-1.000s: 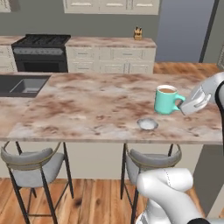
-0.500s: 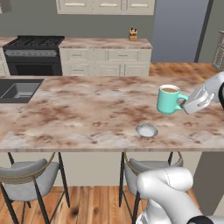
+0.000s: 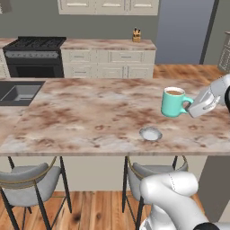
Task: Pick the cup of tea, navigate to the dining table, and place it on the saucer.
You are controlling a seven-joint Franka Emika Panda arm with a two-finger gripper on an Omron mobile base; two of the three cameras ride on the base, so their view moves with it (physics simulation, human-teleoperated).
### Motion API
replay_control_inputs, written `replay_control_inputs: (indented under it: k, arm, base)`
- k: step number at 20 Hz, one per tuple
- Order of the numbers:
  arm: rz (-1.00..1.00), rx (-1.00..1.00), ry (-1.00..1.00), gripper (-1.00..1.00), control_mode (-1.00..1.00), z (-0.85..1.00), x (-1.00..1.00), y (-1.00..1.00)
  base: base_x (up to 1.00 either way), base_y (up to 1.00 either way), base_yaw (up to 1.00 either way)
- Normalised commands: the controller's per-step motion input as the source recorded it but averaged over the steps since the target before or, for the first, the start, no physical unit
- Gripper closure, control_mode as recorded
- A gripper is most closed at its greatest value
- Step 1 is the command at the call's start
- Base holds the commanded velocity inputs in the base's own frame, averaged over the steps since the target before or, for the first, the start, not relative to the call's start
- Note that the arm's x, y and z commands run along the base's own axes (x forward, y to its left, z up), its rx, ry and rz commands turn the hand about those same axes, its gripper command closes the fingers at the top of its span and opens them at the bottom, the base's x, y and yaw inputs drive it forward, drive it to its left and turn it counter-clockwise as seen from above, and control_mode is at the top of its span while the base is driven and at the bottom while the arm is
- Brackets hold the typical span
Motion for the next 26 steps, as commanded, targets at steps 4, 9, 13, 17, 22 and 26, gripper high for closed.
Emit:
replay_control_inputs:
  k: [4,9,13,17,22,26]
  arm:
    - [0.0,0.0,0.0,1.0,1.0,0.0,0.0,0.0]
    - [0.04,0.0,0.0,1.0,-1.0,-0.17,0.32,-0.53]
    - [0.15,0.0,0.0,1.0,-1.0,-0.28,0.55,-0.76]
    - [0.16,-0.01,0.04,1.0,-1.0,-0.41,0.76,-0.4]
    - [0.07,-0.06,0.05,1.0,-1.0,-0.68,0.84,0.09]
    - [0.0,-0.09,0.0,1.0,-1.0,-0.75,0.83,0.26]
  base:
    - [0.0,-0.01,0.0]
    - [0.04,-0.06,0.0]
    - [0.0,0.0,0.0]
    - [0.0,0.0,0.0]
    - [0.0,0.0,0.0]
    - [0.0,0.0,0.0]
